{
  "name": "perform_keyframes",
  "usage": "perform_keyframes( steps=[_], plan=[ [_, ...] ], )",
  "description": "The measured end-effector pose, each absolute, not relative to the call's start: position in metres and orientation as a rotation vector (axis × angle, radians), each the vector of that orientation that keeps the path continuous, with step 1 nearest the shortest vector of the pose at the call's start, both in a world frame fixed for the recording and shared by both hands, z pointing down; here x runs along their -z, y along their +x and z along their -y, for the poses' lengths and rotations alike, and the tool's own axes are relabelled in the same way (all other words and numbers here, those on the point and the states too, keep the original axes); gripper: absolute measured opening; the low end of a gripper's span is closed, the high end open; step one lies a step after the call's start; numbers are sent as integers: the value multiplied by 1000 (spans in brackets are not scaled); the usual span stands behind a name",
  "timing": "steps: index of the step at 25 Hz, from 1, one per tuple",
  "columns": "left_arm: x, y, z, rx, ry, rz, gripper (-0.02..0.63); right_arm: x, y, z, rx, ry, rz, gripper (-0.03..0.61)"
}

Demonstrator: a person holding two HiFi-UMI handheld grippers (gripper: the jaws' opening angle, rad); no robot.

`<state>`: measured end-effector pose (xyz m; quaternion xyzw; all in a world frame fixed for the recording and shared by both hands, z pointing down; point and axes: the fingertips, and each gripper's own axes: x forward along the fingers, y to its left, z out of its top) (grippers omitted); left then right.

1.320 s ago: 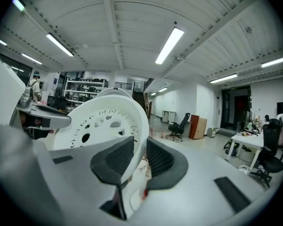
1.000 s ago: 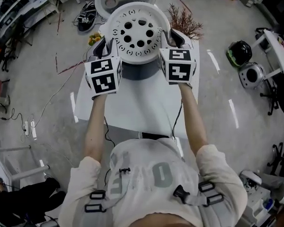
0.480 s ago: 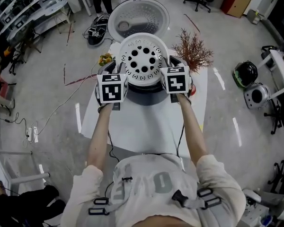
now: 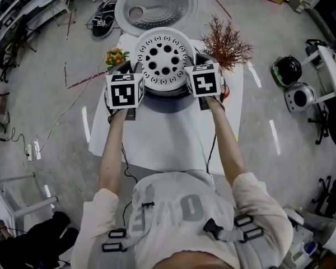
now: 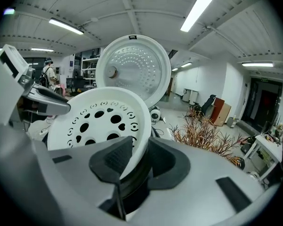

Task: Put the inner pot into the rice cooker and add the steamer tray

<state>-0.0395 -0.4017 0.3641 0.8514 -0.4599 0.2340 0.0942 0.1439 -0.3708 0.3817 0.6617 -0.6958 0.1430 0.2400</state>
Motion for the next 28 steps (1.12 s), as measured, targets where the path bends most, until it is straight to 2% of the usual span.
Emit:
perform_keyframes(
  steps=[28],
  plan=[
    [-384, -33, 392, -810, 2454, 1274, 112, -386, 151, 361, -446, 1772, 1884, 112]
  ],
)
